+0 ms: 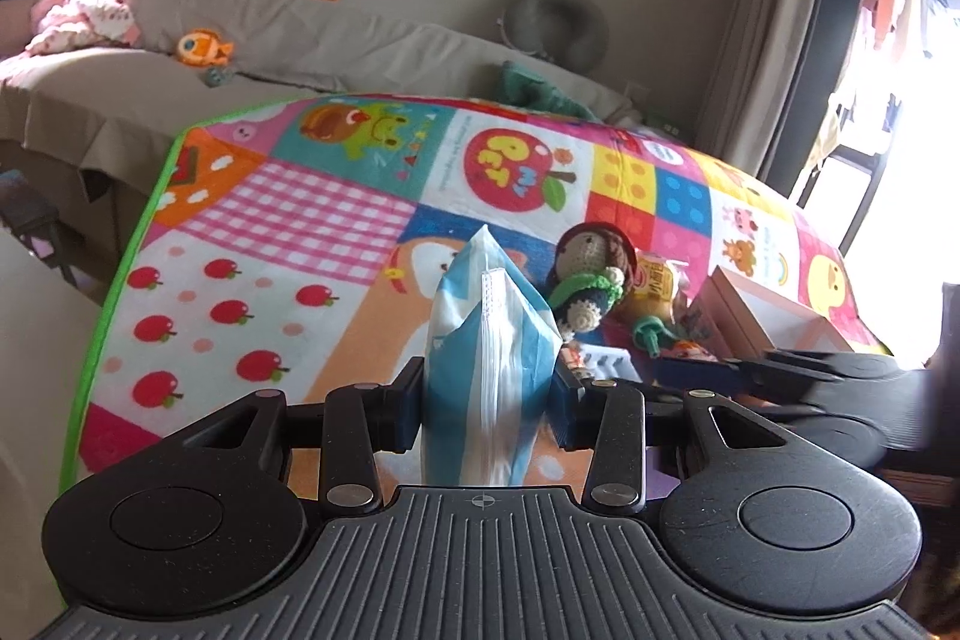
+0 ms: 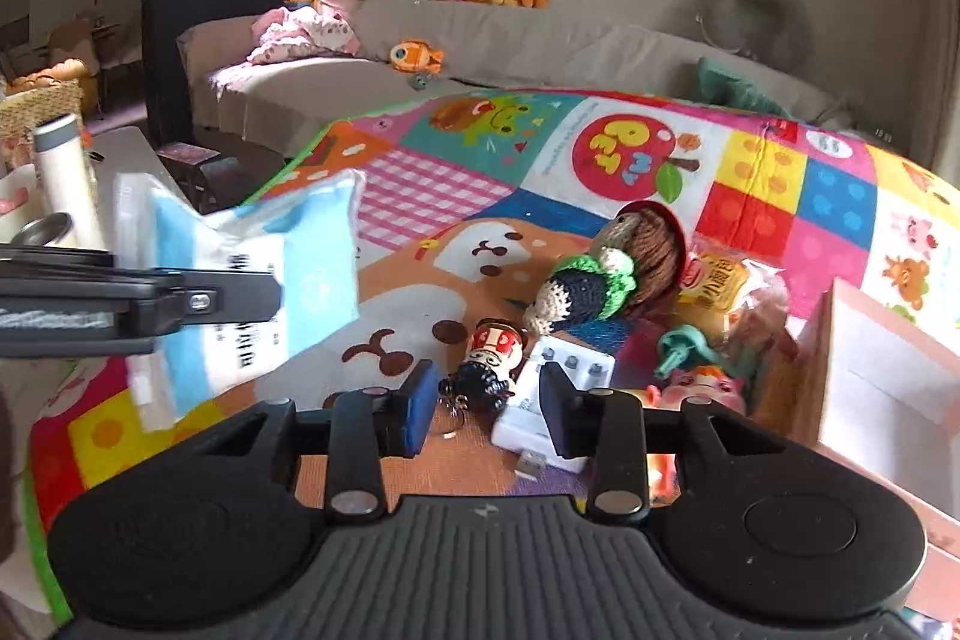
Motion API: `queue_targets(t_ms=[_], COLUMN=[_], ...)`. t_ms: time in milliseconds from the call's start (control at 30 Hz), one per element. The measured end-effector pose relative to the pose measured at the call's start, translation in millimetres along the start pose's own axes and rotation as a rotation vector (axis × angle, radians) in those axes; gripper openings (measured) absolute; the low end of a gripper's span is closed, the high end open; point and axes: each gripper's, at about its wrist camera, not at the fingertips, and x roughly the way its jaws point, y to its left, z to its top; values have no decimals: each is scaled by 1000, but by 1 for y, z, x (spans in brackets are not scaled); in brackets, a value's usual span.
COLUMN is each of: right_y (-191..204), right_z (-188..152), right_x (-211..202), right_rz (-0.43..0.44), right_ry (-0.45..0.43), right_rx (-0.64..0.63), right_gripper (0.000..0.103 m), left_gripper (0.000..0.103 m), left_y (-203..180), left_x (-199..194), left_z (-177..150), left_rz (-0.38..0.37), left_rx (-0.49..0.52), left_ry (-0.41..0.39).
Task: Organize objects
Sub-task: 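Put the mask packet in the box with left gripper while right grasps a doll keychain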
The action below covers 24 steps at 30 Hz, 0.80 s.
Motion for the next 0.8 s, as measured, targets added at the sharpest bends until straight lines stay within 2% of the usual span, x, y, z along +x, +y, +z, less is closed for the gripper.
queue_targets(t_ms=[67,167,300,400,500,567,700,800], right_y=[5,8,14,13,-1,-10,-28,-45], right_z=[5,10,13,10,3,-7,-37,-59], right_x=[27,70,70,38,-10,-42,-104,-138], right_rz=[-26,-71,-69,-18,66,90,53,-36], right_ry=[28,115,135,132,127,116,77,36], right_rx=[-2,-3,-69,-100,-75,-54,-35,-33], right_gripper=[40,43,37,37,37,37,37,37], left_gripper=[45,45,45,45,45,45,45,45], left_y=[5,9,8,2,-10,-22,-58,-102], left_x=[3,8,10,9,6,5,5,15], left_z=[-2,-5,-6,-7,-9,-10,-8,8], left_rz=[6,6,1,-4,-24,-44,-136,-244], left_rx=[-12,-22,-12,-7,18,41,87,148], left_ry=[12,32,44,50,60,74,101,91])
